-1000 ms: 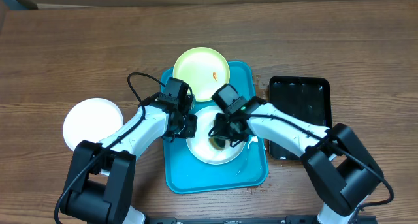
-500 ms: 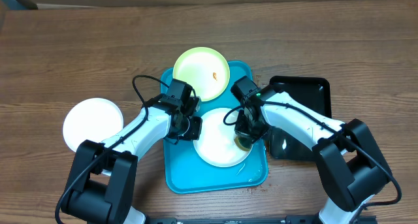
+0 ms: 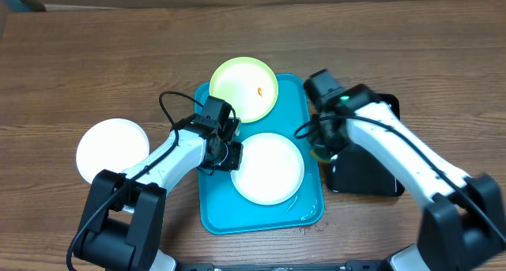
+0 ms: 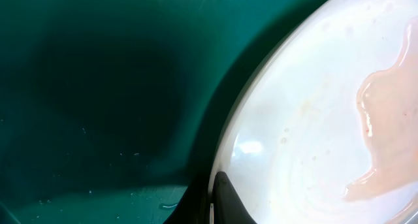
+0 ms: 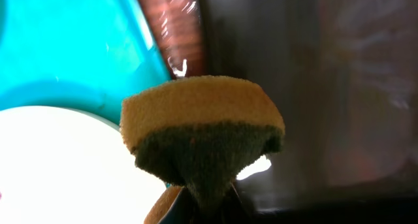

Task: Clean dirty plates on tray and stack at the side
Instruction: 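Scrub the white plate with the sponge in the right gripper, then return the sponge to the black tray with the right gripper, then lift the white plate with the left gripper and stack it at left, then grasp the yellow plate's rim with left gripper, pull to tray center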

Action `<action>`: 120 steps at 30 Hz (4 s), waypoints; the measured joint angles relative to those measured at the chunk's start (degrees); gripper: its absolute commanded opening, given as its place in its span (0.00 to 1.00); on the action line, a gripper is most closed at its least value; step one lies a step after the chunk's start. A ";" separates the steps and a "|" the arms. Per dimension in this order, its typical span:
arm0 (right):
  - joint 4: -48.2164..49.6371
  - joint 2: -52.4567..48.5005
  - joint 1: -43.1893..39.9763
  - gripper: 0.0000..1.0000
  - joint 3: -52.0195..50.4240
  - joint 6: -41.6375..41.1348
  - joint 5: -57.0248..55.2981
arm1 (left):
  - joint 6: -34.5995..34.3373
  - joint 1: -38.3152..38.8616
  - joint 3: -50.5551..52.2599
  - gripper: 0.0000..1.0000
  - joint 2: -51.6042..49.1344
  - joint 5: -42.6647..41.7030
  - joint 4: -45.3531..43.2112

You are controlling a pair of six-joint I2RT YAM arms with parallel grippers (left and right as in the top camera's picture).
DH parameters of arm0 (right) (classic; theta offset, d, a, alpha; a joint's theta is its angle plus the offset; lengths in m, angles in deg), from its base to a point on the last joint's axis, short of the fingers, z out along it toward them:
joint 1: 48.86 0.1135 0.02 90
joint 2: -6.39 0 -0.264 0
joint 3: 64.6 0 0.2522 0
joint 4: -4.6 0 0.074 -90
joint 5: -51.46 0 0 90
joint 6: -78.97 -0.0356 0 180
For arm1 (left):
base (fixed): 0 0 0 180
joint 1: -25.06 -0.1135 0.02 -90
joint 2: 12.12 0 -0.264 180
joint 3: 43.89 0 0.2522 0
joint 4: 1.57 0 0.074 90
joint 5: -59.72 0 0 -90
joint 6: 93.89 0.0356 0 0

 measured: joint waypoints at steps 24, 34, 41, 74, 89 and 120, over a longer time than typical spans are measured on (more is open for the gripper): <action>6.10 3.72 -31.50 0.47 -3.54 12.79 13.31 | 2.89 2.80 -25.77 0.04 -1.53 7.78 26.16; 1.22 5.46 -41.75 0.48 -1.86 17.09 21.46 | 1.49 18.84 -39.87 0.04 -1.53 18.95 15.52; 0.20 5.46 -41.75 0.49 -1.86 17.99 22.38 | 0.90 31.28 -40.30 0.04 -6.29 33.83 2.80; -0.46 5.46 -41.75 0.54 -1.86 18.36 22.51 | 26.67 47.10 -40.46 0.04 -12.87 83.27 -15.54; -1.53 5.46 -41.75 0.54 -1.86 18.36 22.53 | -17.66 19.69 -40.92 0.04 10.12 48.72 33.00; -2.97 5.46 -41.70 0.55 -1.86 18.43 22.53 | -1.33 -47.98 -21.46 0.63 12.76 -2.43 22.82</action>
